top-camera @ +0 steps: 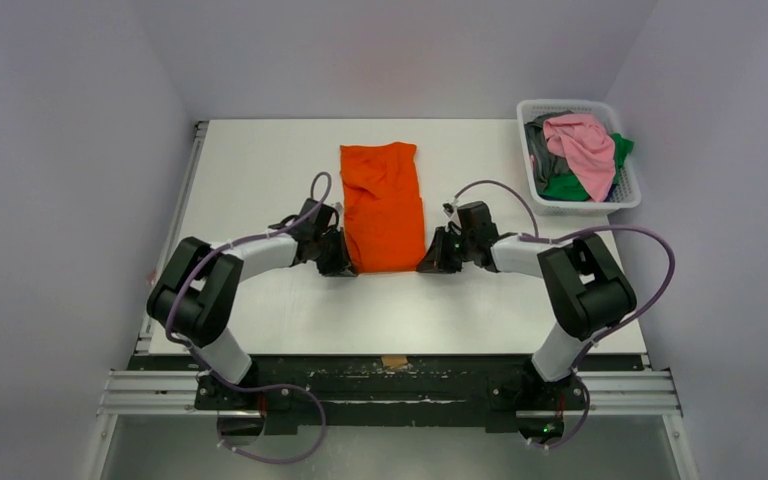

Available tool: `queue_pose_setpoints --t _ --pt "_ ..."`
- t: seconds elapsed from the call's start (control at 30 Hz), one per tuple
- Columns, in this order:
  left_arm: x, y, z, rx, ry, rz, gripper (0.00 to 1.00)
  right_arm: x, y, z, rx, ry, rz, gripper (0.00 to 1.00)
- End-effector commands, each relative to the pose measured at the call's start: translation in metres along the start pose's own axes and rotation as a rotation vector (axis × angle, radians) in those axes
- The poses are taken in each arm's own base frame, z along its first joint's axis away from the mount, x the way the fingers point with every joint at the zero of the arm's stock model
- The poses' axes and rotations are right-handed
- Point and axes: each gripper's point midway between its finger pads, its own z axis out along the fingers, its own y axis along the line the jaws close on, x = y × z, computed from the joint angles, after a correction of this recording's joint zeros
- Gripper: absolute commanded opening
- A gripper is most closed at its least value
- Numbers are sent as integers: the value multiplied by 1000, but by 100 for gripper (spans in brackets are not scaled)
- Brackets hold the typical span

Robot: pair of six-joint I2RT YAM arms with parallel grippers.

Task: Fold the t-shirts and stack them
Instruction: Grab one side of the 2/3 rectangular tshirt with both arms, then fold the long partially folded tshirt into a neat square

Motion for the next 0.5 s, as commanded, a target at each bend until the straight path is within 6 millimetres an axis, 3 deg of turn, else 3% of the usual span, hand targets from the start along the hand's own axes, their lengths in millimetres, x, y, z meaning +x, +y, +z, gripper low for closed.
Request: queue_pose_setpoints --t 0.0,0.2,0.47 --pt "16 19 -11 -44 -33 -14 0 13 -14 -17 94 -8 21 0" --pt "74 28 -21 -21 26 -41 0 55 -20 -39 108 61 29 0" --pt "148 15 -63 30 90 19 0 115 18 -69 57 154 -67 0"
